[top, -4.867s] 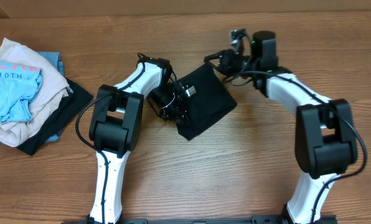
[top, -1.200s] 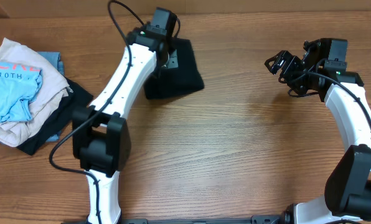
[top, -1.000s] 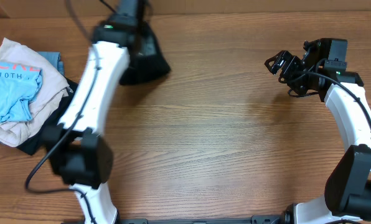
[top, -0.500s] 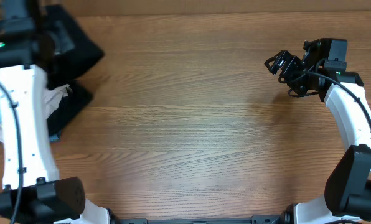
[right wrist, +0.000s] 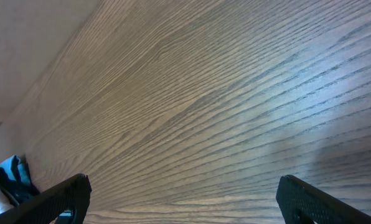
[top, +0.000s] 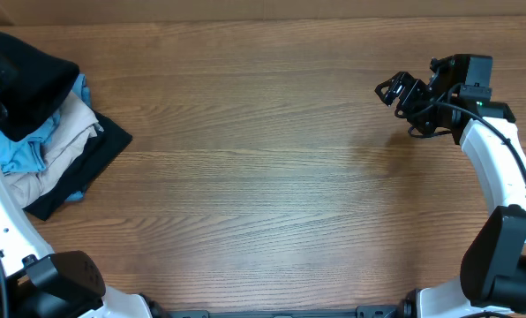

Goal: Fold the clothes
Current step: 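Carry the folded black shirt with the left gripper onto the left clothes pile, then release the shirt on the pile and press it down with the left gripper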

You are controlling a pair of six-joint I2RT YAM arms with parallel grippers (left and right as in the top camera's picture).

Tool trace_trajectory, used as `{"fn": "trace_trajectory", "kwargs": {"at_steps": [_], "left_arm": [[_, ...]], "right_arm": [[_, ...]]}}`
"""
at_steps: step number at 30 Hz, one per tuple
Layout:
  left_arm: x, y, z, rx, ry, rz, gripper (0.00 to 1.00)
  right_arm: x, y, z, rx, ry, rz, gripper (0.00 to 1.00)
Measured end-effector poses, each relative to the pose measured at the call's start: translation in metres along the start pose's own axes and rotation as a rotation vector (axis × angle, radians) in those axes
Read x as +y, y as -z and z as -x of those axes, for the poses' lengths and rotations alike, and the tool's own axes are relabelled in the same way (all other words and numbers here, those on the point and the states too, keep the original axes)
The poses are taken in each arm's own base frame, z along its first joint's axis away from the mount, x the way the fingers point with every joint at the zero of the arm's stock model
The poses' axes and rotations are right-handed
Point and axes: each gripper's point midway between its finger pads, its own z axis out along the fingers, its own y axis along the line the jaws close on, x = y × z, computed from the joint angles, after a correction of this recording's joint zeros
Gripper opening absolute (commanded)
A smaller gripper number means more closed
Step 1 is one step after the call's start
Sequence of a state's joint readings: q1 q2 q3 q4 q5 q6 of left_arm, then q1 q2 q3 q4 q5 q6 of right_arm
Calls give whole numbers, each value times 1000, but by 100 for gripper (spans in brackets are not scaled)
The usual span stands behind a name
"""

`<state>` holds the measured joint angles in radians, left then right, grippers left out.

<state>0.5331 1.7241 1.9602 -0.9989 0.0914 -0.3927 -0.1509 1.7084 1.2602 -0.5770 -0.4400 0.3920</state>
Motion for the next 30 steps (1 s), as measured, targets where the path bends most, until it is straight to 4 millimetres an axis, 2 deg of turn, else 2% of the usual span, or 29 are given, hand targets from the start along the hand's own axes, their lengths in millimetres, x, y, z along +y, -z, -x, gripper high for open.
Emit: {"fn": "trace_trajectory", "kwargs": {"at_steps": [5,8,11,15,17,28,29,30], "left_arm": [[25,-3,16,-37,68,31,4],[30,-9,20,-44,76,37,4],[33,-24,17,-23,79,44,4],[36,-55,12,15,82,33,4],[39,-65,7,38,87,35,4],[66,-74,-2,92,127,78,4],[68,-75,-4,100,130,83,6],[72,-77,-6,111,137,91,15]], "right_arm": [[0,0,0,-1,0,0,100],[0,0,0,0,0,1,100],[0,0,0,1,0,0,100],[0,0,0,0,-1,0,100],[0,0,0,0,0,0,100],[0,0,0,0,0,0,100],[0,0,0,0,0,0,100],[0,0,0,0,-1,0,100]]}}
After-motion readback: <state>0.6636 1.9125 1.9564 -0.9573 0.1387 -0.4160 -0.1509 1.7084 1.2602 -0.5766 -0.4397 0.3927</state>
